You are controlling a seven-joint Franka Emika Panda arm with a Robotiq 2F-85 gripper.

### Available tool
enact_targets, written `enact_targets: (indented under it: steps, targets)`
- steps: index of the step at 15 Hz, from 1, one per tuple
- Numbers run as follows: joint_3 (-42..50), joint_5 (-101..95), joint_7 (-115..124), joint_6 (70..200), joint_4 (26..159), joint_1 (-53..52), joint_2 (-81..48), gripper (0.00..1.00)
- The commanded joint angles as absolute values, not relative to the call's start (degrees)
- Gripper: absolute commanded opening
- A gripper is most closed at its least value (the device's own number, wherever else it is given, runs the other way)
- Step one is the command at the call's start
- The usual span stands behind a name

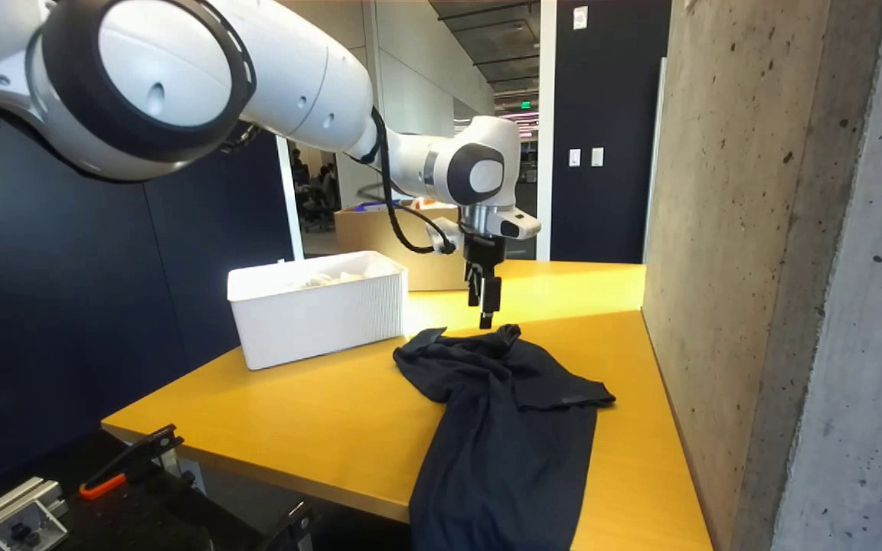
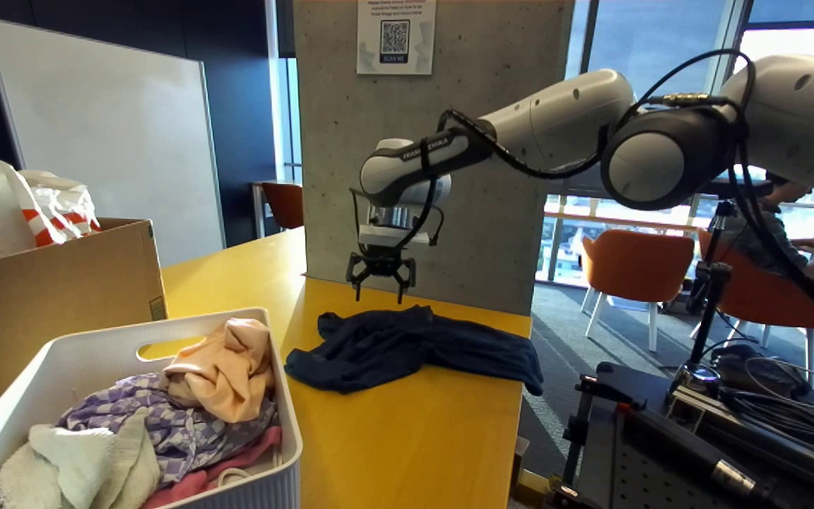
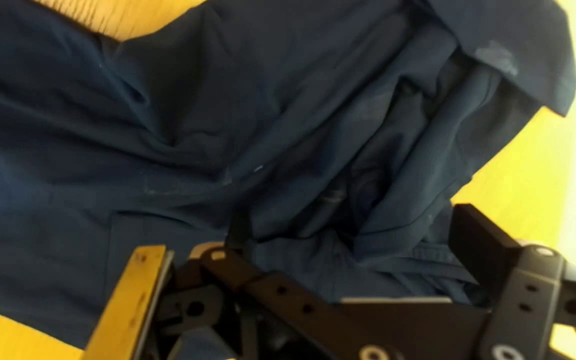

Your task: Pick up the blue cloth and put it inside the white basket

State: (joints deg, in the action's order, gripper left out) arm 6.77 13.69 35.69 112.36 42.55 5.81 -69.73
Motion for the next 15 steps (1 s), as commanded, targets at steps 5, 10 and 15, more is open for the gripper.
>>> enact_targets:
  steps: [5,10,15]
  targets:
    - [5.8,10.4,37.4,108.0,28.1,8.1,-80.6,1.00]
    - [5.4,8.5,37.7,103.9,24.0,7.1,-83.0,1.00]
    - [4.4,8.3,37.1,100.2,22.0,6.8,-84.1,1.00]
